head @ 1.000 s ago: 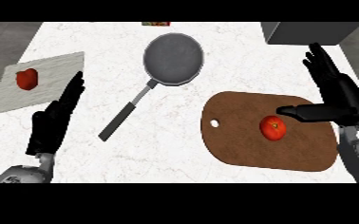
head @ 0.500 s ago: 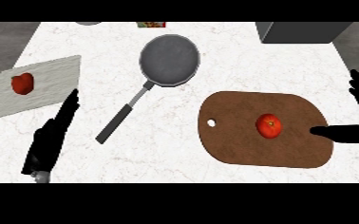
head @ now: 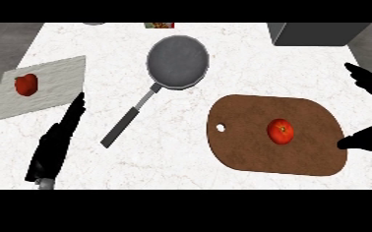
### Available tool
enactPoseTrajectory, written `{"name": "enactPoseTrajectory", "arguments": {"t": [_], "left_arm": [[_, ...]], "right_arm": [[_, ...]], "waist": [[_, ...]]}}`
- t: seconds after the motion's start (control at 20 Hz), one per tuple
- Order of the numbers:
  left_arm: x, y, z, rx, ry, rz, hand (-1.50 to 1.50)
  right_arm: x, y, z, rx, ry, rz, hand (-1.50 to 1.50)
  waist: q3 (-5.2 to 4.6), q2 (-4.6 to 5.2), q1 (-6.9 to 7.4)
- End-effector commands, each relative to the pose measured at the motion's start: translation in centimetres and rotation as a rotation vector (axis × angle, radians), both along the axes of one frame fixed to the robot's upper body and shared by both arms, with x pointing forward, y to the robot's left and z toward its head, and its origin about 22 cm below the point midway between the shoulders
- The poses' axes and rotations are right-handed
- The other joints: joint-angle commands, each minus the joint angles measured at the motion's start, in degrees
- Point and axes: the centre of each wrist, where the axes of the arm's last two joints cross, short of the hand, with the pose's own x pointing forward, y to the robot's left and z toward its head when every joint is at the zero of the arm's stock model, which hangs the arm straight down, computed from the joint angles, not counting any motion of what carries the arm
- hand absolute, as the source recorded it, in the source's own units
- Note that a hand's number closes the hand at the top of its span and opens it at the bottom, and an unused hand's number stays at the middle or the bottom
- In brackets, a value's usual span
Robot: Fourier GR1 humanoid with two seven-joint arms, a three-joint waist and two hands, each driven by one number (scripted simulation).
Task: Pick the tomato from the cutting board and place it in the pan
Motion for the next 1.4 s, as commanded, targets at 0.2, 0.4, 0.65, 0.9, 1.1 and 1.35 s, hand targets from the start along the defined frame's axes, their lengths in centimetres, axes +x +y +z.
{"name": "enactPoseTrajectory", "arguments": {"t": [0.2,0.4,0.65,0.9,1.1,1.35], "left_arm": [[0.3,0.3,-0.9,-0.008,0.007,0.004,0.0],[0.0,1.5,-2.6,-0.001,0.01,0.005,0.0],[-1.7,0.0,-0.3,0.006,0.005,0.01,0.0],[-1.4,-0.5,-1.4,-0.002,0.007,-0.003,0.0],[0.5,1.1,-0.5,0.0,0.009,0.014,0.0],[1.0,1.8,0.7,-0.002,0.0,0.021,0.0]], "right_arm": [[4.4,5.5,2.3,-0.102,0.153,0.131,-1.5],[5.5,7.4,2.6,-0.11,0.237,0.123,-1.5],[5.8,8.2,3.3,-0.171,0.324,0.18,-1.5],[6.5,12.1,1.5,-0.303,0.424,0.238,-1.5],[6.7,13.0,3.2,-0.36,0.488,0.257,-1.5],[7.6,13.6,-0.2,-0.359,0.533,0.27,-1.5]], "waist": [[-0.01,0.22,0.4],[-0.02,0.19,0.11],[0.04,-0.05,0.02],[0.01,0.04,0.17],[-0.02,-0.01,-0.3],[0.03,0.06,-0.07]]}}
